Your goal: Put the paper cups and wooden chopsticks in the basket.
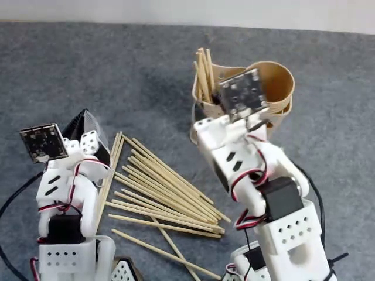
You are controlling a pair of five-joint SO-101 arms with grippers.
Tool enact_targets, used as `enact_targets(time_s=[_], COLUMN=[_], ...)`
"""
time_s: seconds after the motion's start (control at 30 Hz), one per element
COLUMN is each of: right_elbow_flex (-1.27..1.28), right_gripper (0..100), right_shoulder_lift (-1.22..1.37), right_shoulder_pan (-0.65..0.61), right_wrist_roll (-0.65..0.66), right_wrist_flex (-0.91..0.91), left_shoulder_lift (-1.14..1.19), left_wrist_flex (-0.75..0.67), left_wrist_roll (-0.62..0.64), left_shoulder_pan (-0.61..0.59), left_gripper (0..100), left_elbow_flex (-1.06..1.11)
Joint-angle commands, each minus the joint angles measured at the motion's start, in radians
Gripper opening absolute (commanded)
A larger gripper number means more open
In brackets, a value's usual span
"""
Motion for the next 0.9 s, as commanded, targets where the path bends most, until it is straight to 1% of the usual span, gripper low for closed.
enact_targets(time_s=[0.0, 0.23, 0.47, 0.63, 0.73, 0.87], right_elbow_flex=[-0.012, -0.010, -0.008, -0.008, -0.008, -0.008], right_gripper=[11.8, 11.8, 11.8, 11.8, 11.8, 11.8], right_shoulder_lift=[-0.027, 0.051, 0.226, 0.325, 0.394, 0.501], right_shoulder_pan=[-0.053, -0.127, -0.131, -0.133, -0.136, -0.202], right_wrist_roll=[0.014, 0.014, 0.011, 0.006, 0.006, 0.012], right_wrist_flex=[0.044, 0.191, 0.236, 0.243, 0.242, 0.232], left_shoulder_lift=[-0.010, -0.010, -0.010, -0.010, -0.010, -0.010], left_wrist_flex=[-0.020, -0.020, -0.017, -0.017, -0.017, -0.018], left_wrist_roll=[0.006, 0.006, 0.005, 0.006, 0.006, 0.006], left_shoulder_pan=[-0.050, -0.054, -0.058, -0.116, -0.120, -0.119], left_gripper=[1, 1, 1, 1, 1, 1], left_elbow_flex=[-0.008, -0.008, -0.013, -0.016, -0.018, -0.018])
